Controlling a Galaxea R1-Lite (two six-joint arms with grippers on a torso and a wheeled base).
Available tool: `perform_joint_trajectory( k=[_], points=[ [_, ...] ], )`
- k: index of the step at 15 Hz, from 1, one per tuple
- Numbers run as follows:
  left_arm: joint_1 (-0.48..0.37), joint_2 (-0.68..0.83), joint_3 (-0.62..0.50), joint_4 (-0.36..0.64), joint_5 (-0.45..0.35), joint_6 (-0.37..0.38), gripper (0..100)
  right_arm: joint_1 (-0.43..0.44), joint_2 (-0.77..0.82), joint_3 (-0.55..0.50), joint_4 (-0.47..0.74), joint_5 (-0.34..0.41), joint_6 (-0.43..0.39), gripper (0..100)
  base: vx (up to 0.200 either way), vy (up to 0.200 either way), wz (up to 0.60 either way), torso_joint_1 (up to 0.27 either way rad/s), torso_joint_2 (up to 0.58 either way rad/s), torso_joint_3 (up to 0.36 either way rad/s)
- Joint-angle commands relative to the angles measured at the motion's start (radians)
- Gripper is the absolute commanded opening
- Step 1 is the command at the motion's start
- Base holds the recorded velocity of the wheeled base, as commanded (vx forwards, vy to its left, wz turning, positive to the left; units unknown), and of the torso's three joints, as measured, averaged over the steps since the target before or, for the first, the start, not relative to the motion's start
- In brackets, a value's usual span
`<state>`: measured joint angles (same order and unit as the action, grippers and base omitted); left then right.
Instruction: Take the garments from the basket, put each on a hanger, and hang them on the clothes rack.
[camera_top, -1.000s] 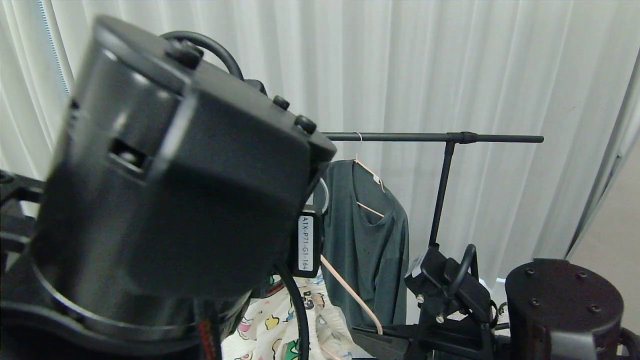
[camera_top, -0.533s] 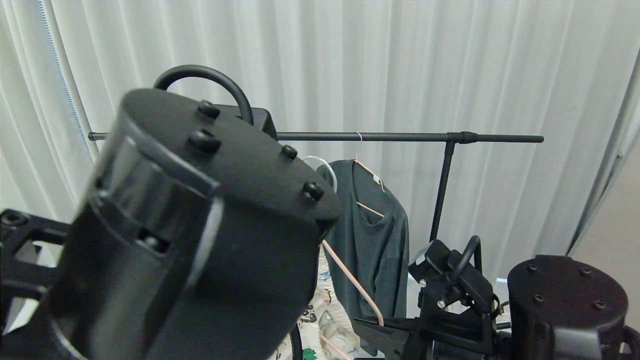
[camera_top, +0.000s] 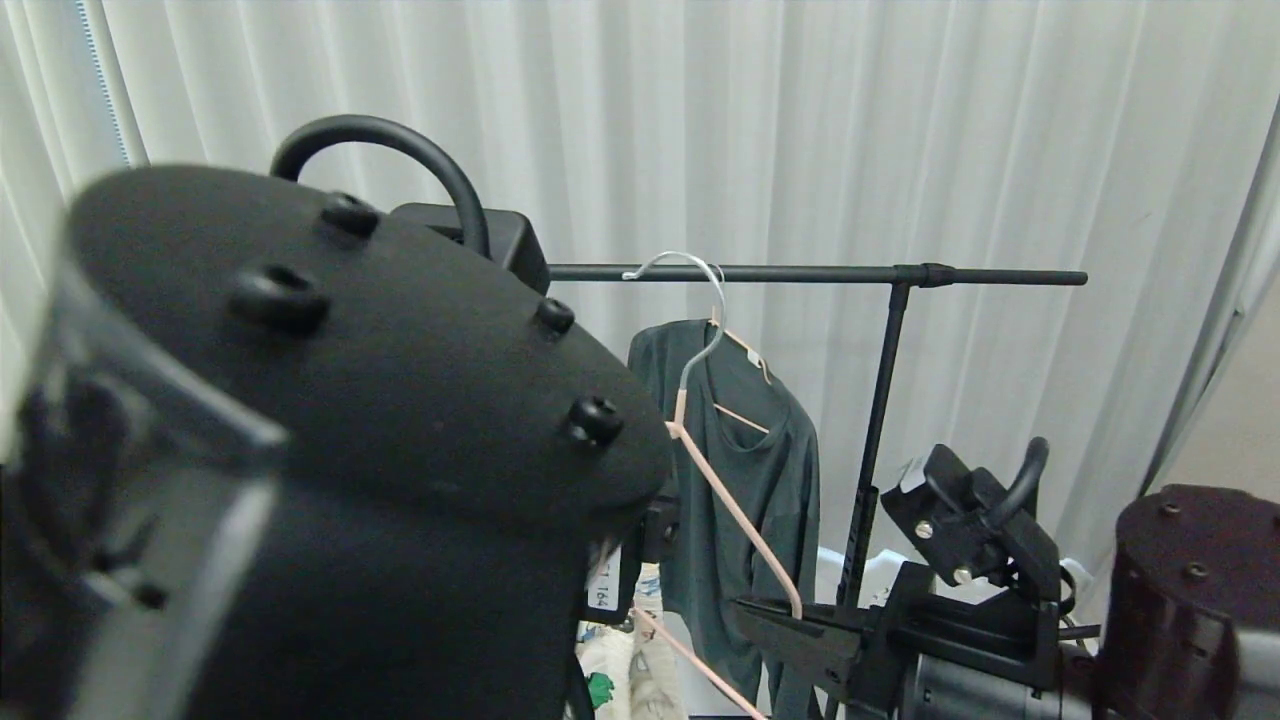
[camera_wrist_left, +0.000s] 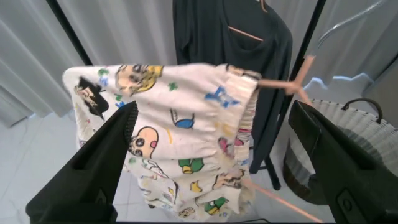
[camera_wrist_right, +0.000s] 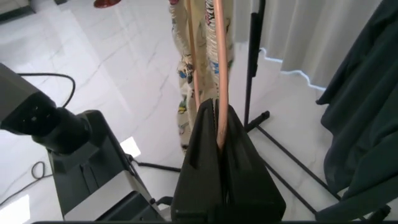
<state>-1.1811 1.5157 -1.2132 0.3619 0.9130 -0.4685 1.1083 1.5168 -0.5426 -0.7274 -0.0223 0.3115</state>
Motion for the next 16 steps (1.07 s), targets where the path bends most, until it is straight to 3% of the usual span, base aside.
perform_joint_trajectory(
  k=[1,3,4,5,7,9,10,12,14,16],
  points=[
    [-0.031,-0.026,0.006,0.000,0.001,-0.001,100,-0.024,-0.063,0.029,-0.001,-0.005,-0.006,0,0.000,0.000,0.00,0.000,0.00,0.000],
    [-0.048,-0.055,0.037,0.002,-0.002,0.008,100,-0.035,-0.089,0.049,-0.001,-0.007,-0.020,0,0.000,0.000,0.00,0.000,0.00,0.000],
    [-0.046,-0.167,0.133,0.003,-0.002,0.169,100,-0.036,-0.147,0.112,-0.001,-0.007,-0.075,0,0.000,0.000,0.00,0.000,0.00,0.000],
    [-0.038,-0.241,0.185,0.002,-0.008,0.275,100,-0.033,-0.179,0.150,-0.001,-0.007,-0.104,0,0.000,0.000,0.00,0.000,0.00,0.000],
    [-0.002,-0.371,0.270,0.002,-0.083,0.415,100,-0.028,-0.222,0.197,-0.001,-0.005,-0.137,0,0.000,0.000,0.00,0.000,0.00,0.000],
    [0.052,-0.523,0.368,0.000,-0.284,0.564,100,0.013,-0.257,0.237,-0.001,-0.005,-0.183,0,0.000,0.000,0.00,0.000,0.00,0.000],
    [0.083,-0.560,0.400,0.000,-0.358,0.599,100,0.033,-0.260,0.246,-0.006,-0.005,-0.201,0,0.000,0.000,0.00,0.000,0.00,0.000],
    [0.093,-0.582,0.435,-0.008,-0.433,0.616,100,0.087,-0.248,0.271,-0.058,-0.004,-0.223,0,0.000,0.000,0.00,0.000,0.00,0.000],
    [0.084,-0.568,0.457,-0.081,-0.503,0.617,100,0.146,-0.237,0.293,-0.067,-0.004,-0.235,0,0.000,0.000,0.00,0.000,0.00,0.000],
    [0.083,-0.562,0.497,-0.173,-0.632,0.642,100,0.208,-0.236,0.329,-0.072,-0.004,-0.250,0,0.000,0.000,0.00,0.000,0.00,0.000]
  ],
)
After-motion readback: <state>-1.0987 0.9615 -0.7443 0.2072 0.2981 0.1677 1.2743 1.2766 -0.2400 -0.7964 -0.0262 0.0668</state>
